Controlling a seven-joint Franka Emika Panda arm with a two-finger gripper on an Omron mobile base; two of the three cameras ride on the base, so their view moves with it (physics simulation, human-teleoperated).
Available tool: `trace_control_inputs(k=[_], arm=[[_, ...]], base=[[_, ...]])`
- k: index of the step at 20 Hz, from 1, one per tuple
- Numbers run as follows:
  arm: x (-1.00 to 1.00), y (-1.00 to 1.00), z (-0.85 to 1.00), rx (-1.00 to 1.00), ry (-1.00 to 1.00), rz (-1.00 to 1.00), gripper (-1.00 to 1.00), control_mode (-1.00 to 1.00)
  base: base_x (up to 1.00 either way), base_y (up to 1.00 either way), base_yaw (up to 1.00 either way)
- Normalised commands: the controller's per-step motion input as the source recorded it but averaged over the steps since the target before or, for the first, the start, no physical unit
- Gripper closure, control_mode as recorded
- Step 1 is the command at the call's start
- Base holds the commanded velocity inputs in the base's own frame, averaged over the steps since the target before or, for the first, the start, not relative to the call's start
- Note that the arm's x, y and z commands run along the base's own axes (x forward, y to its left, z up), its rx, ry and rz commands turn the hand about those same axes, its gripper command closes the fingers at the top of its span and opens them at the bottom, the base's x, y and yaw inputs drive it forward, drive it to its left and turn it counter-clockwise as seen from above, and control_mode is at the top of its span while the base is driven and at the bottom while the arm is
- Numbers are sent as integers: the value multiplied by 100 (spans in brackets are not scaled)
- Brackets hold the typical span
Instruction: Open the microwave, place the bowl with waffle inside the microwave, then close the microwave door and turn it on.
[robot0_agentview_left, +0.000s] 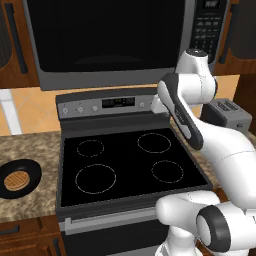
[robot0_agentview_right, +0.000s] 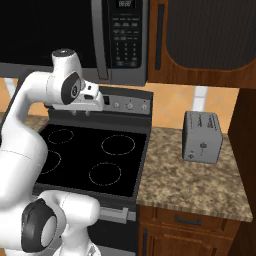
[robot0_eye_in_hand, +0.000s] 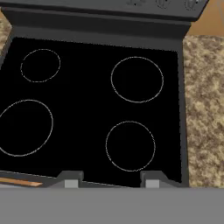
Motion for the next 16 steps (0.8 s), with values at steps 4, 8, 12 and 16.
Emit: trace_control_inputs(k=[4, 8, 12, 16], arm=[[-16, -50, 31, 15, -18, 0, -100, -100], [-32, -72, 56, 41, -53, -10, -100, -100], [0, -14, 79, 35, -59, -34, -100, -100], [0, -6, 33, 3, -8, -23, -100, -100]], base=[[0, 0, 0], [0, 0, 0], [0, 0, 0], [0, 0, 0]])
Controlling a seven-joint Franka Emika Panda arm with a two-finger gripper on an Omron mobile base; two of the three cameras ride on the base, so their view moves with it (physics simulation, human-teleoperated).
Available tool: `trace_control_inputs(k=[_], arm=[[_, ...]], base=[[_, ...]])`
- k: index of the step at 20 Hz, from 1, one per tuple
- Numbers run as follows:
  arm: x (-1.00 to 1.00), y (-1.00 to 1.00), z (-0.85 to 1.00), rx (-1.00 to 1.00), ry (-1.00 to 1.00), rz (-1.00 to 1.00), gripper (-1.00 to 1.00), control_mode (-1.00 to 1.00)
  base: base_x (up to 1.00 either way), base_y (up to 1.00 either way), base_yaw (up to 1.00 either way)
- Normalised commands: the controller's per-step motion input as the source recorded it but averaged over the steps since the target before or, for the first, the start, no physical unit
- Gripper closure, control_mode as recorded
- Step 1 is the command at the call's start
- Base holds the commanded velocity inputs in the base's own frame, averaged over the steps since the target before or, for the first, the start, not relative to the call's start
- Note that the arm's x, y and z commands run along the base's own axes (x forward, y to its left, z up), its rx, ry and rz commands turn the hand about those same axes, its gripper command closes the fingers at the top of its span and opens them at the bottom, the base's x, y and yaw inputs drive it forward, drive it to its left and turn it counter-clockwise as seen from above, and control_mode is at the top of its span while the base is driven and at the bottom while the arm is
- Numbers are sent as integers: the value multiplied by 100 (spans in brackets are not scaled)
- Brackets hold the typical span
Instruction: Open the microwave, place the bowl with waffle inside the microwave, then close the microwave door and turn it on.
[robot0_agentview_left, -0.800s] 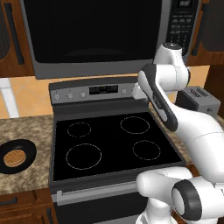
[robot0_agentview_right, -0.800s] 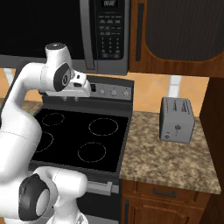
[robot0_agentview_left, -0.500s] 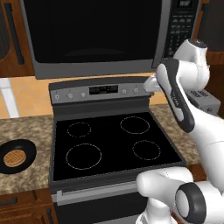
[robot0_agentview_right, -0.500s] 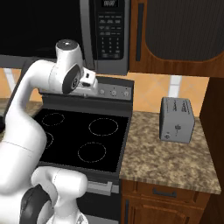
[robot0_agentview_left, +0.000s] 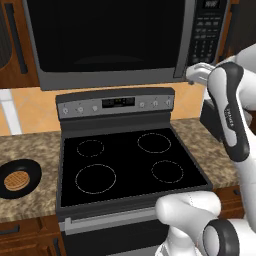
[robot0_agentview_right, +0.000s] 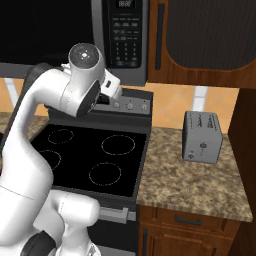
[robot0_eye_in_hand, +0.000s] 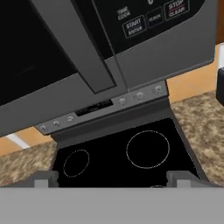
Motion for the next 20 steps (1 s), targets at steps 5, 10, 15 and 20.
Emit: trace_control_inputs(k=[5, 10, 15, 20], arm=[[0, -1, 14, 1, -1, 0, -100, -100], [7, -1, 75, -1, -13, 0, -100, -100], [15, 0, 73, -5, -9, 0, -100, -100], [10, 0, 37, 0, -14, 0, -100, -100]], base=[[0, 0, 0], [0, 0, 0], [0, 0, 0], [0, 0, 0]])
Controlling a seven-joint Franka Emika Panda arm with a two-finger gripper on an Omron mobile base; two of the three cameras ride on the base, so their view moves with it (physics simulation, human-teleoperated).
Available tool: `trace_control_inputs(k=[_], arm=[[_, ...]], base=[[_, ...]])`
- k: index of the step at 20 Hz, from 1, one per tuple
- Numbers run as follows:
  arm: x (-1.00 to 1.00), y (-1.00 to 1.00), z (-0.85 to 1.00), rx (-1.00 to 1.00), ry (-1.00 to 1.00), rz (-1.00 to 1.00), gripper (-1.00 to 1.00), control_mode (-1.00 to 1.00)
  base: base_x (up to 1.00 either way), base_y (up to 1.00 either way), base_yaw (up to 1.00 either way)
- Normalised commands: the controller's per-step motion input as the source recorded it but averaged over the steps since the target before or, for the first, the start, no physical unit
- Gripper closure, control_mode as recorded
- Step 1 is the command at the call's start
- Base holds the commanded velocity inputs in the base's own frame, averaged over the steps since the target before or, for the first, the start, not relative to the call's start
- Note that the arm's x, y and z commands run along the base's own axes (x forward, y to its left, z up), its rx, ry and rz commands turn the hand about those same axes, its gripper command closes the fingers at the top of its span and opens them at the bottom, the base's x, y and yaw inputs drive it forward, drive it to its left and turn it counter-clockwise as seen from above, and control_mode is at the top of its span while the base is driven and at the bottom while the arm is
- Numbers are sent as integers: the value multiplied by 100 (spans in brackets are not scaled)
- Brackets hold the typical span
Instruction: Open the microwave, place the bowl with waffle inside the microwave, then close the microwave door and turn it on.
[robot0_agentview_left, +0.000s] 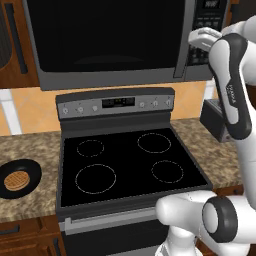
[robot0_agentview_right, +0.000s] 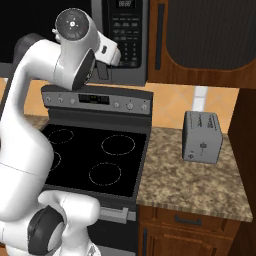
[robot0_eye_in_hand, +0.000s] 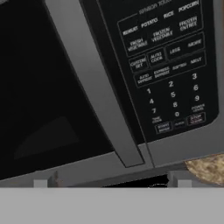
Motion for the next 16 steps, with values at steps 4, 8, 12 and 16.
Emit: trace_control_inputs(k=[4, 8, 12, 16], arm=[[12, 6, 5, 0, -16, 0, -100, -100], [14, 25, 0, -2, -23, 0, -100, -100], [19, 25, 0, -12, -11, 0, -100, -100], [44, 3, 0, -8, 0, 0, -100, -100]], base=[[0, 0, 0], [0, 0, 0], [0, 0, 0], [0, 0, 0]])
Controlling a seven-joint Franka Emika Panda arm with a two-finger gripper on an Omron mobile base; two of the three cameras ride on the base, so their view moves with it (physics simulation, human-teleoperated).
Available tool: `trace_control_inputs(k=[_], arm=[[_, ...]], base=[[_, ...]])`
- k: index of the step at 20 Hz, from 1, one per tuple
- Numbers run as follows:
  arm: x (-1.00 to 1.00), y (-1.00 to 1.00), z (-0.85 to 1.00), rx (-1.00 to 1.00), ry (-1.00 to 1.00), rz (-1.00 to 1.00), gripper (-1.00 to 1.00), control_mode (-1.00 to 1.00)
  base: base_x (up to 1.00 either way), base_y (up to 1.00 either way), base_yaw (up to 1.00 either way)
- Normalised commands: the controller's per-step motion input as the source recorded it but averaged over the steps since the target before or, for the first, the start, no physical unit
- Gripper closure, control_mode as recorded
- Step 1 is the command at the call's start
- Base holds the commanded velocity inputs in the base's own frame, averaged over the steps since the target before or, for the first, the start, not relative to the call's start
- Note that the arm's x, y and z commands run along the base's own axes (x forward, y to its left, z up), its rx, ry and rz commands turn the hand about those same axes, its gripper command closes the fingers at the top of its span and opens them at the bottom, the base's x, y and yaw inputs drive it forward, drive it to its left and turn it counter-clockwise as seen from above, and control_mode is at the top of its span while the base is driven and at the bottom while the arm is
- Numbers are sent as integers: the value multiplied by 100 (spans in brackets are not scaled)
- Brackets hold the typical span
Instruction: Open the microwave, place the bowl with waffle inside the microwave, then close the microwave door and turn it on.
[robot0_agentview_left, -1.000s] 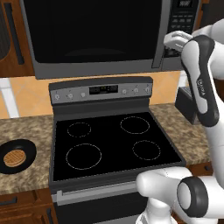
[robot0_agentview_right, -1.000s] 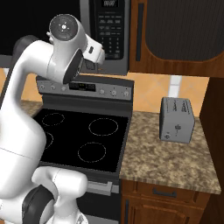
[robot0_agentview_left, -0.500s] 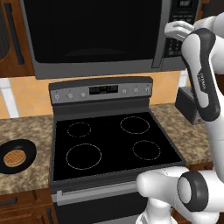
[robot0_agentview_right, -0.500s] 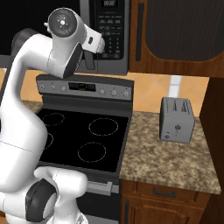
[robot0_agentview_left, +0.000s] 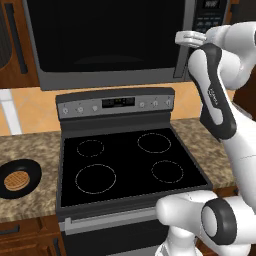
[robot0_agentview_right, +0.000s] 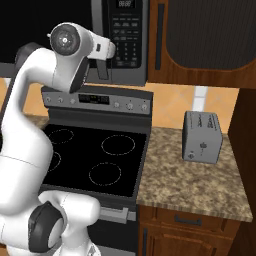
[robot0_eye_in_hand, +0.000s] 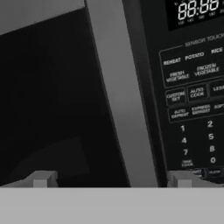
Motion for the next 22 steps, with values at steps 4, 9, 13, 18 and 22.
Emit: trace_control_inputs(k=[4, 9, 13, 18, 22], arm=[[50, 0, 0, -4, 0, 0, -100, -100], [51, 0, 0, -5, 1, 0, -100, -100], [54, -11, 0, -3, 1, 0, -100, -100], [52, -15, 0, -3, 2, 0, -100, -100], [41, 0, -11, -5, 2, -1, -100, -100]], base=[[0, 0, 0], [0, 0, 0], [0, 0, 0], [0, 0, 0], [0, 0, 0]])
